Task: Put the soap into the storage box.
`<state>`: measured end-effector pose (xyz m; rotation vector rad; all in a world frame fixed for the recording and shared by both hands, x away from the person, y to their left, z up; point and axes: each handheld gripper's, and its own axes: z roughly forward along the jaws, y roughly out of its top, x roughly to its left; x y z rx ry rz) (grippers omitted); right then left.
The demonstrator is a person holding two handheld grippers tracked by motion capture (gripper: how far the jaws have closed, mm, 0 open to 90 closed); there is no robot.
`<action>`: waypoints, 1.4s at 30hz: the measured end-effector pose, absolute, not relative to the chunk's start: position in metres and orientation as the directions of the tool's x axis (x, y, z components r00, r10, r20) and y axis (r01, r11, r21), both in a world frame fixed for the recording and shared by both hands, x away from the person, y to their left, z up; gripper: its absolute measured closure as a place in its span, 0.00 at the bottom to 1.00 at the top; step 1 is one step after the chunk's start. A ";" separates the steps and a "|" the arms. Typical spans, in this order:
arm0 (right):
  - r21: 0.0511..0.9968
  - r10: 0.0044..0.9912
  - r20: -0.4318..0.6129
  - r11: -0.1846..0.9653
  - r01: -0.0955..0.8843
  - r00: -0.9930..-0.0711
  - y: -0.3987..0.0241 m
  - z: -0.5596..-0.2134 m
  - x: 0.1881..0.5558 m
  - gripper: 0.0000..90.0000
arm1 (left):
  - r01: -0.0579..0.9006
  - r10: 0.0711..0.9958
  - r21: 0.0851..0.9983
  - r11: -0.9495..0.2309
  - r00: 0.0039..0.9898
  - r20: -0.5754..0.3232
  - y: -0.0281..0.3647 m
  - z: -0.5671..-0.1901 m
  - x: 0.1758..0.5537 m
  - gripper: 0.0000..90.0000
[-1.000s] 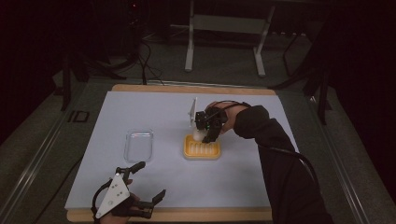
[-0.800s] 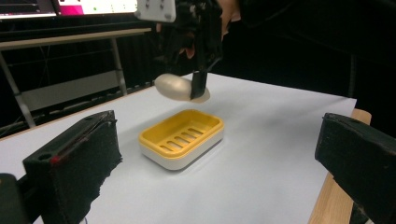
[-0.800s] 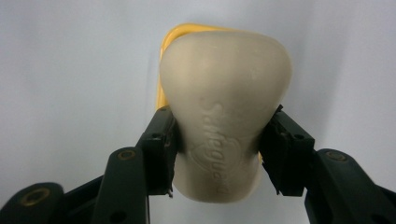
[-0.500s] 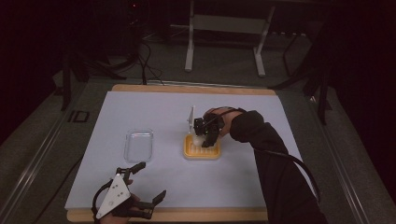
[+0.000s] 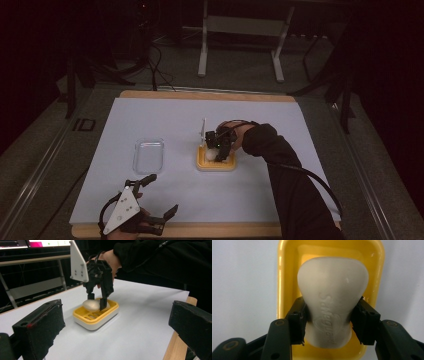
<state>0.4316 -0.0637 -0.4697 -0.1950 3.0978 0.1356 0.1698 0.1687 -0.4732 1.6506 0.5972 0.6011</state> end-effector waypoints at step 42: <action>0.288 0.167 -0.066 0.947 0.142 -0.984 -0.097 -0.429 0.417 0.35 | 0.063 0.674 0.985 -0.159 0.736 0.062 0.166 -0.474 0.171 0.00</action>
